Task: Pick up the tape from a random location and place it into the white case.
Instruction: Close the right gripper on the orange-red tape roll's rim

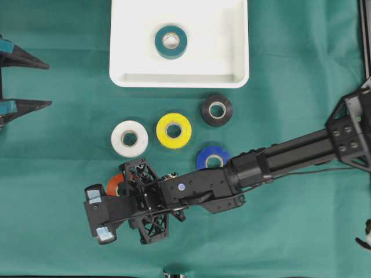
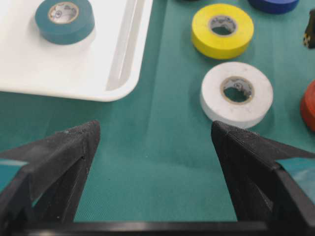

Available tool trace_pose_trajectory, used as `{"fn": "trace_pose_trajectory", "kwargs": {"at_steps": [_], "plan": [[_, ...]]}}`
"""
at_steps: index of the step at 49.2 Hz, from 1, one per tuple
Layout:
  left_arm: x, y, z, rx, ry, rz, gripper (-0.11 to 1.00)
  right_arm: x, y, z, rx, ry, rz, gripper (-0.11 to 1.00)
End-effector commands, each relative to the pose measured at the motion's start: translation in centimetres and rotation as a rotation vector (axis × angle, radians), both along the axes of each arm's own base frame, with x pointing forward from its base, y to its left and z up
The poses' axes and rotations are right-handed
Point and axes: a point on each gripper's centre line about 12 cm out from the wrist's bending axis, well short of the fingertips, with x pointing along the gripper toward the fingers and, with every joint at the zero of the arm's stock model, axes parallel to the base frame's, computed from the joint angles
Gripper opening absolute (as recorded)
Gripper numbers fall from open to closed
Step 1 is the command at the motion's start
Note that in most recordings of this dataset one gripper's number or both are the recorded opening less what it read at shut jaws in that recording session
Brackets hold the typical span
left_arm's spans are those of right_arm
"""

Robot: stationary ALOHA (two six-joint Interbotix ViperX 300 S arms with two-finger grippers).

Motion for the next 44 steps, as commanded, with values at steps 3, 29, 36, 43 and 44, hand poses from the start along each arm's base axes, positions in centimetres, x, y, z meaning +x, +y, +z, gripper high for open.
{"fn": "trace_pose_trajectory", "kwargs": {"at_steps": [3,29,36,43,44], "plan": [[0.2,0.1,0.3,-0.001,-0.005,0.003,0.99,-0.1,-0.2,7.0,0.03,-0.106,-0.003,0.34],[0.2,0.1,0.3,-0.001,-0.005,0.003,0.99,-2.5,-1.1,16.1,0.024,-0.153,-0.006,0.34],[0.2,0.1,0.3,-0.001,-0.005,0.003,0.99,-2.6,-1.2,17.1,-0.001,-0.147,-0.003,0.34],[0.2,0.1,0.3,-0.002,-0.005,0.003,0.99,-2.6,-1.1,17.9,-0.014,-0.152,-0.001,0.34],[0.2,0.1,0.3,-0.001,-0.005,0.003,0.99,-2.6,-1.1,18.0,-0.014,-0.152,-0.001,0.34]]}}
